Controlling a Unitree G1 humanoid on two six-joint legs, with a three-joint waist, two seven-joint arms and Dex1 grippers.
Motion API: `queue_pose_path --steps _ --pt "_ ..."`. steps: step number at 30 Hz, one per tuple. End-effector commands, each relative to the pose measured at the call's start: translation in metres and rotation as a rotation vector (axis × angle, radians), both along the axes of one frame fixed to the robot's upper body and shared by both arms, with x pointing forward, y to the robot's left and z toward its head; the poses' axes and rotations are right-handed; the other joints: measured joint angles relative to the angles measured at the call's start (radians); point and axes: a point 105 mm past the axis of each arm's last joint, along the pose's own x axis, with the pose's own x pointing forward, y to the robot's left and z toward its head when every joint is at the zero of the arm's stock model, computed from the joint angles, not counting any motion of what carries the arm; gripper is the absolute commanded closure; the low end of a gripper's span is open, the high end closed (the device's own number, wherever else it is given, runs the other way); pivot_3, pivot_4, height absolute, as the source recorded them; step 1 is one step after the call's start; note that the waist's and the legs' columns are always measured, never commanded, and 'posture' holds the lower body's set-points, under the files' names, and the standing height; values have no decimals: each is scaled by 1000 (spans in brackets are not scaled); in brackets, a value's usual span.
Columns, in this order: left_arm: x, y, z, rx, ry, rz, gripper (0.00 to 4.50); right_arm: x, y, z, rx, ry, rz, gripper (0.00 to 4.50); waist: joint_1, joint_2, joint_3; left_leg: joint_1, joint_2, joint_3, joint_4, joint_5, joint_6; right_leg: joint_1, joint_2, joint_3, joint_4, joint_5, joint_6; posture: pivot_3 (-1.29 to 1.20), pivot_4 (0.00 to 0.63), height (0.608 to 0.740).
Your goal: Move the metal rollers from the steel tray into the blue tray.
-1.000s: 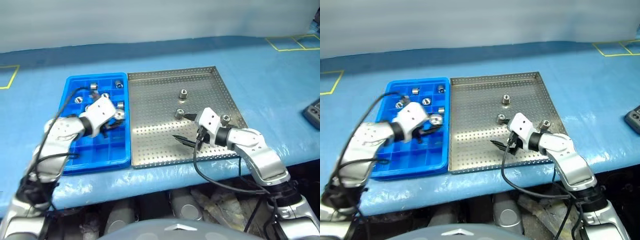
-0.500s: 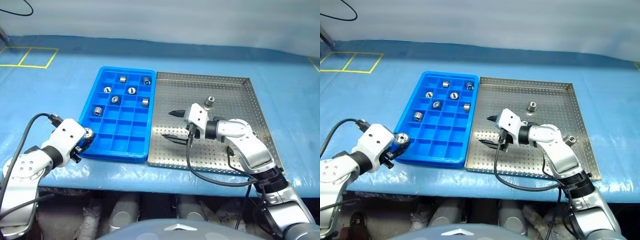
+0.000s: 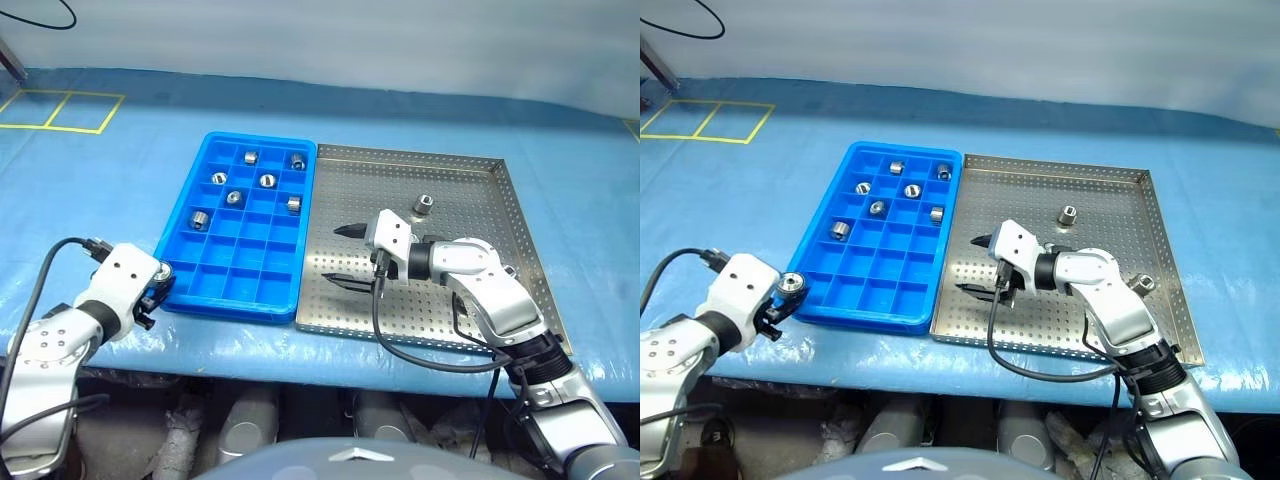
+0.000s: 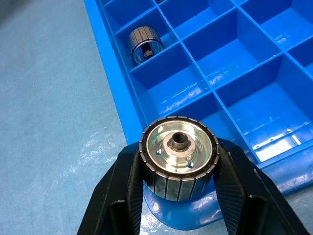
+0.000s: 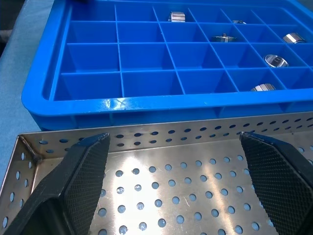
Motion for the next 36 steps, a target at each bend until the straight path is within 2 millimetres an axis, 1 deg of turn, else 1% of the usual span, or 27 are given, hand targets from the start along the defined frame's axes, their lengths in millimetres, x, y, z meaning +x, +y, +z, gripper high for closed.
queue_pose_path --steps 1,3,6,8,13,16,19,22,25,28,29,32,36 --pt "5 1 5 15 -28 -7 1769 -2 1 15 21 -62 15 0 0 0 0 0 0 0 0 0 0 0 0 0 0 0 0 104 150 740" --pt "9 2 9 7 -49 10 1162 -2 1 15 23 -63 11 0 0 0 0 0 0 -1 0 0 0 0 0 -1 0 0 0 82 150 740" --pt "14 -1 15 -32 -84 11 1162 -2 1 15 25 -66 8 0 0 0 0 0 0 -2 0 1 -1 1 0 -3 0 0 0 80 150 740" --pt "17 -10 23 -62 -119 -34 1162 -1 1 16 28 -70 5 0 -1 0 0 0 0 -3 0 1 -1 1 -1 -3 0 0 -1 73 150 740" --pt "25 -41 44 -189 -208 -182 1162 1 -2 19 31 -85 -19 0 -1 0 0 0 0 -4 0 1 -2 1 -1 -4 0 0 -1 40 150 740" --pt "40 -72 57 -259 -255 -323 1162 2 -10 21 31 -102 -66 0 0 0 0 -1 -1 -5 0 2 -3 2 -1 -5 0 0 -1 -2 150 740" --pt "63 -96 62 -277 -291 -410 1162 4 -21 21 21 -117 -133 0 -3 0 0 0 -2 -6 0 2 -3 4 -2 -6 -1 0 -1 -40 150 740" --pt "91 -125 54 -299 -260 -500 1162 2 -33 21 12 -130 -202 0 -14 1 0 3 -2 -5 0 2 -3 7 -1 -6 -2 0 -1 -126 150 740" --pt "114 -155 43 -301 -193 -599 1162 -6 -41 22 12 -134 -243 0 -40 1 0 3 -2 -5 0 2 -2 9 -1 -7 -3 0 0 -192 150 740" --pt "131 -172 37 -293 -166 -648 1162 -13 -43 21 11 -130 -267 0 -75 1 0 3 -2 -4 0 1 -1 8 -1 -5 -3 0 0 -239 150 740" --pt "137 -181 36 -293 -153 -672 1162 -15 -45 20 15 -130 -283 0 -87 1 0 3 -1 -4 0 1 0 7 0 -4 -3 0 0 -254 150 740" --pt "148 -204 30 -305 -111 -741 1162 -20 -50 20 24 -129 -327 0 -112 1 -1 2 -1 -3 0 0 1 6 -1 -3 -3 -1 1 -298 150 740" --pt "153 -222 17 -308 -49 -790 1162 -26 -52 20 30 -128 -356 0 -154 1 -1 3 -2 -1 1 -1 3 6 -1 -1 -3 -1 3 -353 150 740"
